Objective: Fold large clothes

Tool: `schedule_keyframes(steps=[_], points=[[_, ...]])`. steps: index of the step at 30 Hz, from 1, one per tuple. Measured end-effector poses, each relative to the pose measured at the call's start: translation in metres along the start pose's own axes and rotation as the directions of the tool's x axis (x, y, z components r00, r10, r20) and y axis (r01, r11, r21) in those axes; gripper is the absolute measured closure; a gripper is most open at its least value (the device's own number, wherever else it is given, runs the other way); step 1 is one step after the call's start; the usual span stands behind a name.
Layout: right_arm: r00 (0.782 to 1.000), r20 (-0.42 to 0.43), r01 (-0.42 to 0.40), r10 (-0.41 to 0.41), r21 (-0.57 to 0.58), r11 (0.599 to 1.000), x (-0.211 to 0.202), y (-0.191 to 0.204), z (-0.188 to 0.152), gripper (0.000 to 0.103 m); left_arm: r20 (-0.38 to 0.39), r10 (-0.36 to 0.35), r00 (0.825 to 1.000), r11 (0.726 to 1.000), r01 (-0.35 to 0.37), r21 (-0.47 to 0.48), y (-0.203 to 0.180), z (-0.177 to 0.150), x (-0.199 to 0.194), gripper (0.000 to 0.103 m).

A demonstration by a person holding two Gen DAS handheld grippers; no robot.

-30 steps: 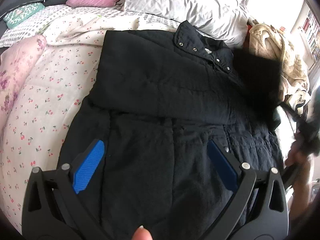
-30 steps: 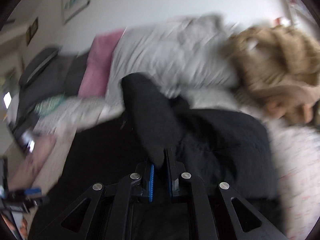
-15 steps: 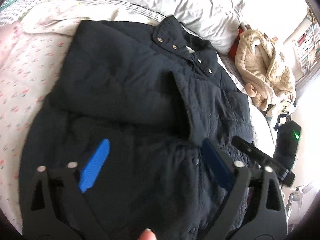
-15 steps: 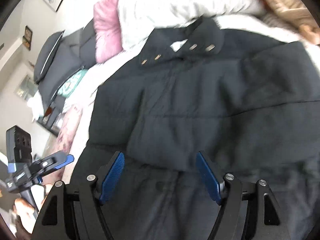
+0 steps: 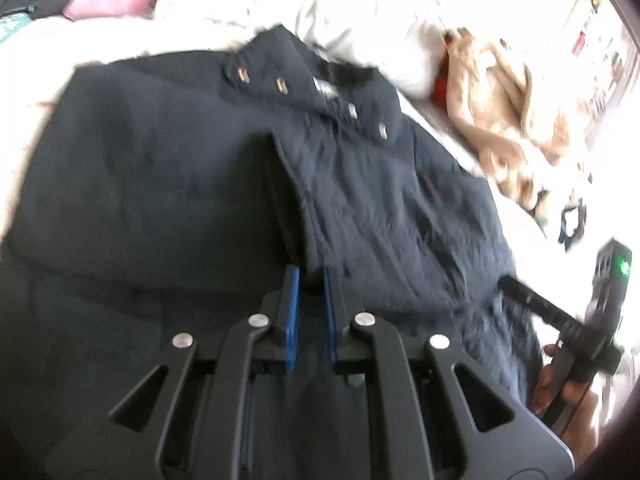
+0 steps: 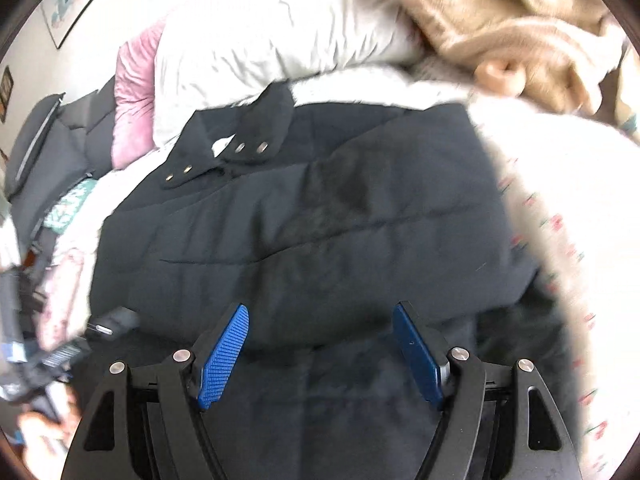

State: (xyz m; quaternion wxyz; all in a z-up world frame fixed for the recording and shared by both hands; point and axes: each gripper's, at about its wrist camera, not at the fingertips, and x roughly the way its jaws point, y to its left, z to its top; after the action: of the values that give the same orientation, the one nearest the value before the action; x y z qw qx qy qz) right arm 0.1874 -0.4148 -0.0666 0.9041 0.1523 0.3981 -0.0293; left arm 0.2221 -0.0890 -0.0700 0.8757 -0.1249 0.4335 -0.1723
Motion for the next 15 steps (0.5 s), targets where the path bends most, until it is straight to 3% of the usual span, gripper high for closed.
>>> schedule_keyframes(steps=[2, 4, 5, 6, 8, 10, 11, 15], points=[[0.998, 0.035, 0.044, -0.044, 0.007, 0.999, -0.002, -0.005, 0.002, 0.027, -0.015, 0.135, 0.991, 0.99, -0.135, 0.031, -0.002, 0.003, 0.006, 0.088], [0.996, 0.042, 0.072, -0.072, 0.022, 0.997, 0.001, -0.007, 0.003, 0.026, -0.074, 0.282, 0.956, 0.959, -0.278, 0.059, 0.0, 0.001, 0.019, 0.087], [0.996, 0.036, 0.084, -0.084, 0.022, 0.996, 0.006, -0.007, 0.004, 0.026, -0.072, 0.276, 0.959, 0.961, -0.273, 0.047, 0.003, 0.0, 0.017, 0.087], [0.995, 0.03, 0.095, -0.095, 0.016, 0.995, 0.007, -0.007, 0.003, 0.026, -0.025, 0.232, 0.972, 0.973, -0.231, 0.017, 0.004, 0.0, 0.008, 0.085], [0.989, 0.016, 0.147, -0.146, -0.023, 0.989, 0.017, -0.003, 0.002, 0.026, 0.04, 0.191, 0.981, 0.982, -0.191, 0.005, 0.0, 0.002, -0.003, 0.07], [0.983, 0.009, 0.183, -0.183, -0.057, 0.981, 0.026, 0.001, 0.002, 0.026, 0.085, 0.133, 0.988, 0.99, -0.135, 0.029, -0.01, 0.006, -0.009, 0.049], [0.979, 0.003, 0.202, -0.203, -0.072, 0.977, 0.03, 0.002, 0.0, 0.025, 0.087, 0.117, 0.989, 0.992, -0.121, 0.042, -0.014, 0.007, -0.008, 0.048], [0.972, -0.024, 0.229, -0.232, -0.102, 0.968, 0.042, 0.003, -0.008, 0.022, -0.049, 0.157, 0.986, 0.983, -0.151, 0.102, -0.021, 0.003, 0.036, 0.048]])
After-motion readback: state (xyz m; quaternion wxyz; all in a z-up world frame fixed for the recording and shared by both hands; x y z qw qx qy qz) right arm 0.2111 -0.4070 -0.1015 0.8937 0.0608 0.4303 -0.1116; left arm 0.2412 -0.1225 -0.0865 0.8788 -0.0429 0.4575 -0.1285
